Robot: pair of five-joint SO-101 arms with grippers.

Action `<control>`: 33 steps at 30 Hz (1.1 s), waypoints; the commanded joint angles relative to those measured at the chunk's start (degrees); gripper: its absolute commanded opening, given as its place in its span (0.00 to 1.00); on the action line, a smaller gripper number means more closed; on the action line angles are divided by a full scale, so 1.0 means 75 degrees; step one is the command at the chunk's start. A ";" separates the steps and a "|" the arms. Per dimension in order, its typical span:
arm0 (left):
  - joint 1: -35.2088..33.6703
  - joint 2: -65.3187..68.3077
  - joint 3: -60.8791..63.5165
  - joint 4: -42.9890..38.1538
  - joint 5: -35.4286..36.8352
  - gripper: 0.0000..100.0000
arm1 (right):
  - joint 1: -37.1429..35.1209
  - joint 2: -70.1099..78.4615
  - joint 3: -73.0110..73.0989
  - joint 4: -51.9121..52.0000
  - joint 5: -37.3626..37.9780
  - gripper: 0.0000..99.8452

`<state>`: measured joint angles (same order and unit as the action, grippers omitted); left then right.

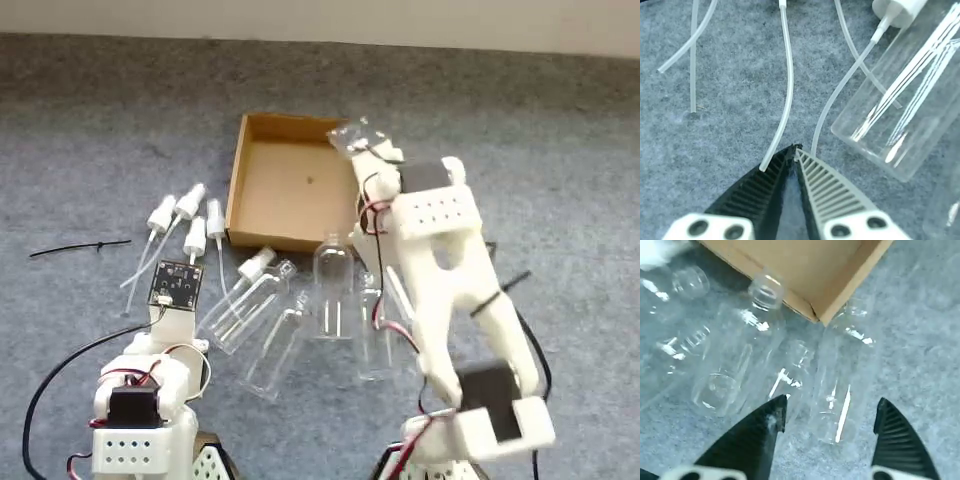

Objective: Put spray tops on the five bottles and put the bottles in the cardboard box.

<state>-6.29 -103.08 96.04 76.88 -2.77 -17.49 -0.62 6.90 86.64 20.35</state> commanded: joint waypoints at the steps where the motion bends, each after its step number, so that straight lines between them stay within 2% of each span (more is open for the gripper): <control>1: 0.0041 -0.0076 0.0147 0.0035 -0.0012 0.01 | -0.0076 0.0545 -0.0604 -0.0311 0.0047 0.25; 8: 0.0041 -0.0076 0.0147 0.0035 -0.0012 0.01 | -0.0041 0.1190 -0.0568 -0.0862 0.0082 0.25; 14: 0.0041 -0.0076 0.0147 0.0035 -0.0012 0.01 | 0.0592 0.1858 -0.0604 -0.1506 0.0082 0.25; 28: 0.0041 -0.0076 0.0147 0.0035 -0.0012 0.01 | 0.1940 0.2069 -0.0627 -0.1518 0.0094 0.25; 33: 0.0041 -0.0076 0.0147 0.0035 -0.0012 0.01 | 0.1928 0.2057 -0.0592 -0.1495 0.0059 0.25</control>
<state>-6.29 -103.08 96.04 76.88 -2.77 -3.16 15.74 5.14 75.38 20.26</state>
